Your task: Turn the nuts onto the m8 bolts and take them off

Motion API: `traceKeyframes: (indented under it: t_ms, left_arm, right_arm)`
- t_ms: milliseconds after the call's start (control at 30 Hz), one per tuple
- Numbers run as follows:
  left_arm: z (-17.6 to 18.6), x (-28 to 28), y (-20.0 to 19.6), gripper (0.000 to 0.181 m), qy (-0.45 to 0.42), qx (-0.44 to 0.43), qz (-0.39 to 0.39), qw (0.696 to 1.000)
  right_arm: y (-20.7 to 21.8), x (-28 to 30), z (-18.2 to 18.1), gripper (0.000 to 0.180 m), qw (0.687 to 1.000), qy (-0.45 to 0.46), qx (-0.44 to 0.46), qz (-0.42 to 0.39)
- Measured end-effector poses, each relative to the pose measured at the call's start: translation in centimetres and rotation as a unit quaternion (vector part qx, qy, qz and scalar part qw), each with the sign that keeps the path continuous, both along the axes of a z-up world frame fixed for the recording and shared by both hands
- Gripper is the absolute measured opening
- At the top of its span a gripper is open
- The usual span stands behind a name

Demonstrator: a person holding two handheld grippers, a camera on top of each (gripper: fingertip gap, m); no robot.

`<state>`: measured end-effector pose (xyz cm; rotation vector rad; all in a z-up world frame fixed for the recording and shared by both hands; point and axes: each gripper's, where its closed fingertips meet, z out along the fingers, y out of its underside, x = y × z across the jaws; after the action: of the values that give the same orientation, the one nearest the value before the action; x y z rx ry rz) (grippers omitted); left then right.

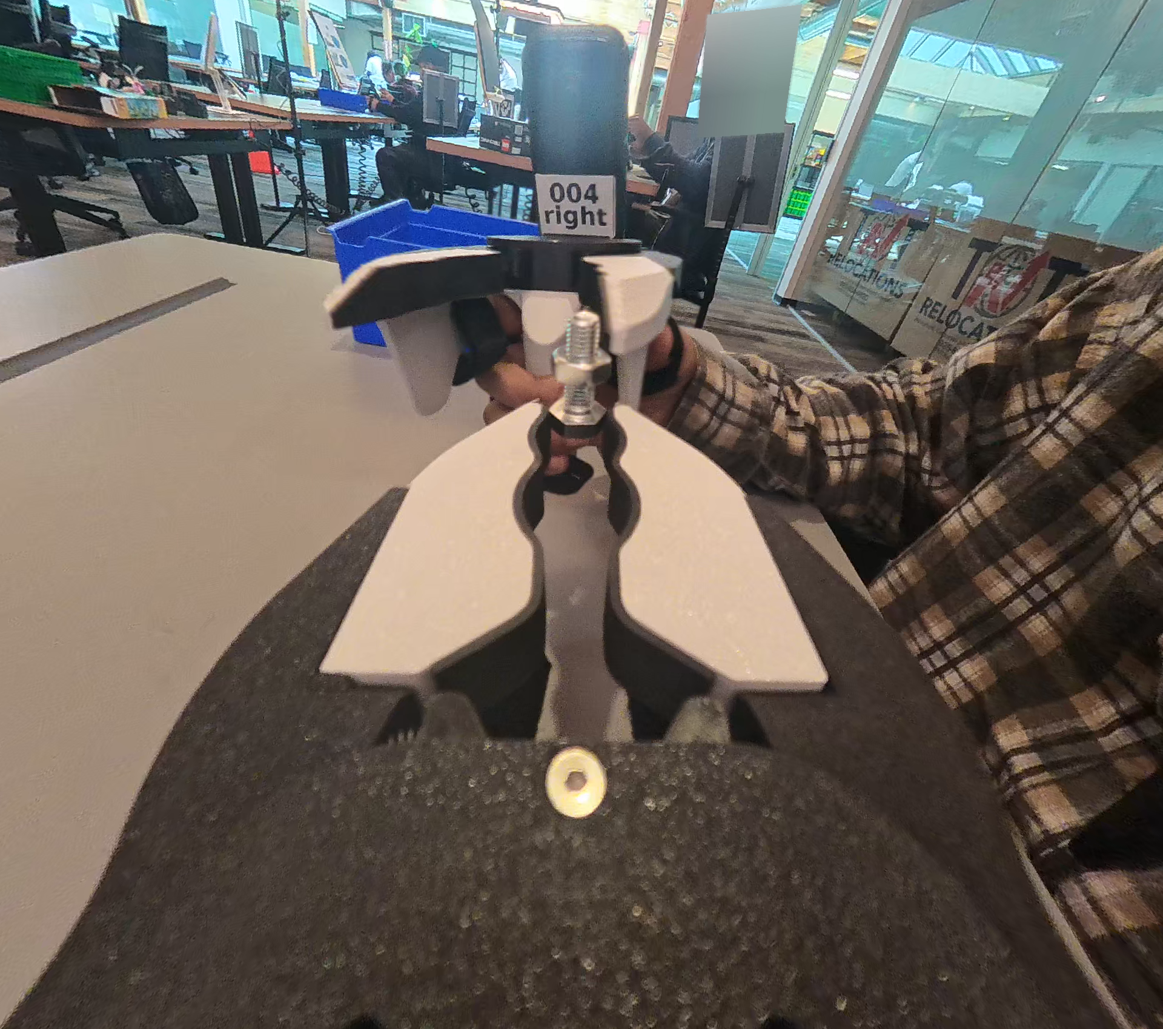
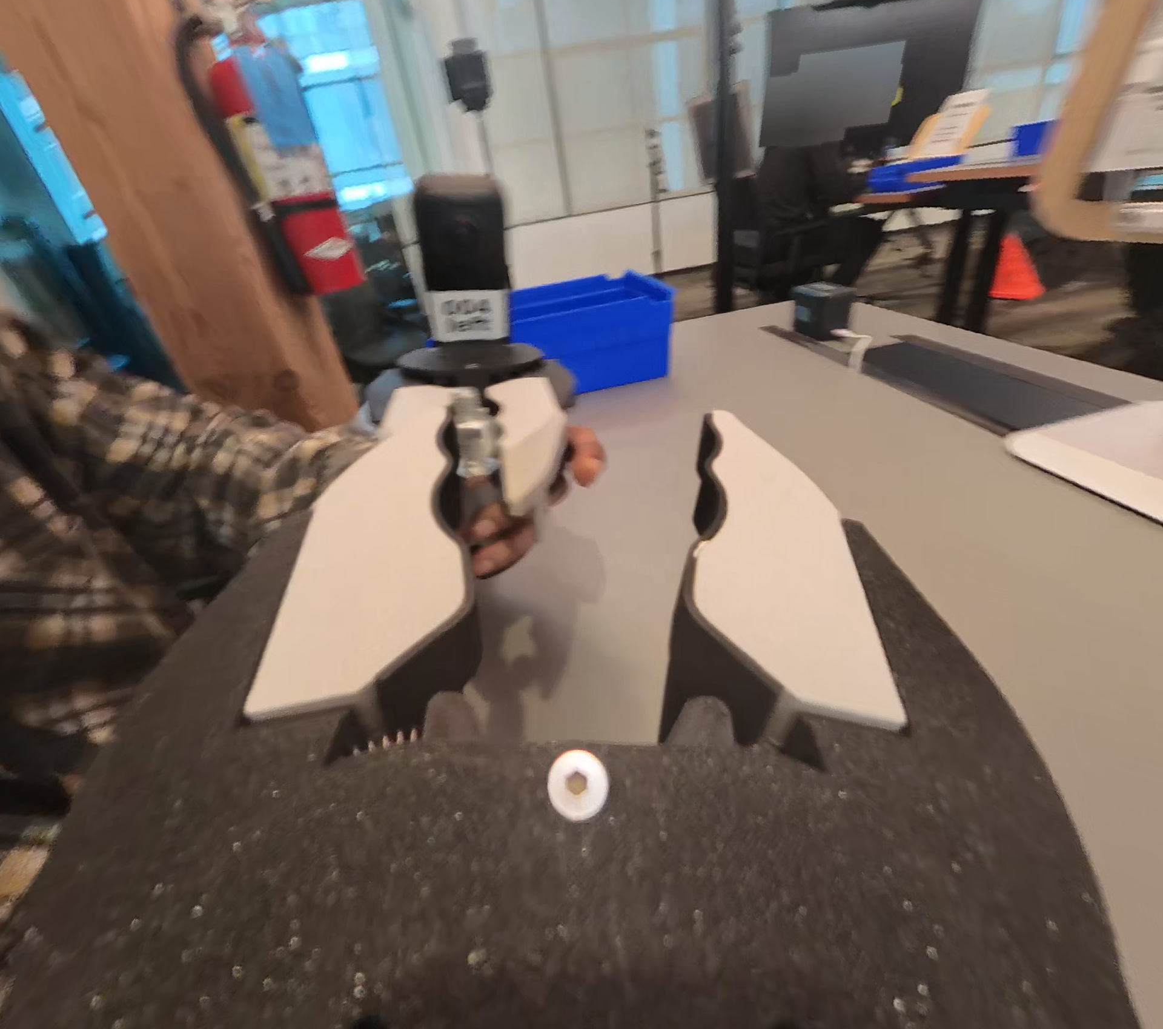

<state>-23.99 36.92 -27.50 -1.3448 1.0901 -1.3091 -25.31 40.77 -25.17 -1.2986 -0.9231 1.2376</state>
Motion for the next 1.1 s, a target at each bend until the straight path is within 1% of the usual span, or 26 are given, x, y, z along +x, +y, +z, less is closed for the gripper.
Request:
traceKeyframes:
  t_ms: [67,167,233,300,400,500,533,600,633,700,733,833,900,967,1033,1067,1100]
  left_arm:
    - [0.3,-0.3,-0.1,0.015,-0.001,0.007,0.0,1.0]
    - [0.8,-1.0,0.2,0.015,-0.004,0.01,0.002,1.0]
    - [0.7,-1.4,0.2,0.015,-0.003,0.012,0.002,1.0]
    - [0.6,-1.9,0.0,0.015,-0.002,0.016,0.005,1.0]
    - [0.8,-2.8,-0.1,0.015,-0.01,0.02,0.009,1.0]
    - [1.0,-3.2,0.3,0.015,-0.012,0.013,0.018,1.0]
    - [1.0,-3.2,0.3,0.015,-0.014,0.011,0.018,1.0]
    - [0.9,-3.1,0.2,0.015,-0.013,0.012,0.017,1.0]
    - [0.9,-3.0,0.2,0.015,-0.011,0.014,0.018,1.0]
    - [1.0,-3.1,0.3,0.015,-0.012,0.016,0.022,1.0]
    - [1.1,-3.2,0.2,0.015,-0.015,0.015,0.019,1.0]
    - [1.0,-3.1,0.2,0.015,-0.013,0.016,0.02,1.0]
    - [0.7,-2.8,0.1,0.015,-0.01,0.014,0.018,1.0]
    - [0.5,-2.7,0.1,0.015,-0.006,0.016,0.018,1.0]
    - [0.6,-2.8,0.2,0.015,-0.006,0.018,0.021,1.0]
    - [0.7,-2.8,0.2,0.015,-0.01,0.016,0.019,1.0]
    - [0.8,-2.9,0.2,0.015,-0.012,0.015,0.02,1.0]
  right_arm:
    - [1.0,1.2,0.7,0.07,0.999,0.021,-0.009,-0.025]
    - [0.1,0.4,1.8,0.074,0.999,0.032,-0.003,-0.005]
    - [-0.4,-1.3,1.4,0.079,1.0,0.01,0.004,0.004]
    - [-0.2,-2.2,0.9,0.08,1.0,-0.001,-0.001,0.008]
    - [1.3,-1.7,0.6,0.08,1.0,-0.005,-0.008,-0.025]
    - [0.1,-2.8,1.5,0.086,1.0,0.009,-0.004,0.006]
    - [-0.3,-3.5,1.3,0.089,1.0,-0.003,0.003,0.012]
    - [0.1,-4.2,0.4,0.09,0.999,-0.035,0.014,-0.002]
    - [0.5,-4.0,0.2,0.095,0.999,-0.037,0.01,-0.009]
    - [1.1,-3.0,0.2,0.09,1.0,-0.024,-0.01,-0.018]
    - [1.4,-2.5,0.5,0.091,0.999,-0.012,-0.013,-0.026]
    - [0.4,-2.8,1.2,0.092,1.0,0.008,-0.012,-0.002]
    - [-0.1,-3.6,0.8,0.093,1.0,-0.006,-0.006,0.005]
    - [0.5,-3.5,0.2,0.096,1.0,-0.022,-0.007,-0.009]
    - [1.5,-2.2,0.2,0.092,0.999,-0.02,-0.014,-0.033]
    - [1.8,-1.7,0.2,0.094,0.999,-0.015,-0.015,-0.043]
    - [1.6,-1.6,0.6,0.094,0.999,-0.005,-0.018,-0.036]
